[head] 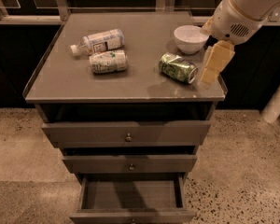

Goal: Place green can into bottom drawer

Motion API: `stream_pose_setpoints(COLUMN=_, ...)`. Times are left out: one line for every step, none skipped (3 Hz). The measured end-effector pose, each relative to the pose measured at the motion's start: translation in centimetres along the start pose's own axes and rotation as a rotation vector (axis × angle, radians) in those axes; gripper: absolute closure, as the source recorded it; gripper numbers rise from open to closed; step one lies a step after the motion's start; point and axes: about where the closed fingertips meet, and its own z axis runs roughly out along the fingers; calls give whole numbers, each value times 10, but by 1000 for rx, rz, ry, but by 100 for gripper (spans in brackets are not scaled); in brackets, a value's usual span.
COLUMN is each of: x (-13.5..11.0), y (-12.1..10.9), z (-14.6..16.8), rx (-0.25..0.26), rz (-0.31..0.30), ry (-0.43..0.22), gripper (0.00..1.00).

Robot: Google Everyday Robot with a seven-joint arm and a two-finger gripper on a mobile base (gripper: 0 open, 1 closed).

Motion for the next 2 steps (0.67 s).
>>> stream_pose_setpoints(x=-3, y=-6, z=5, rx=0, rz=-2, ry=-9, gripper=0)
stream_pose_setpoints(x=5, y=-19, z=7, rx=22, rz=46, ry=-8, gripper=0)
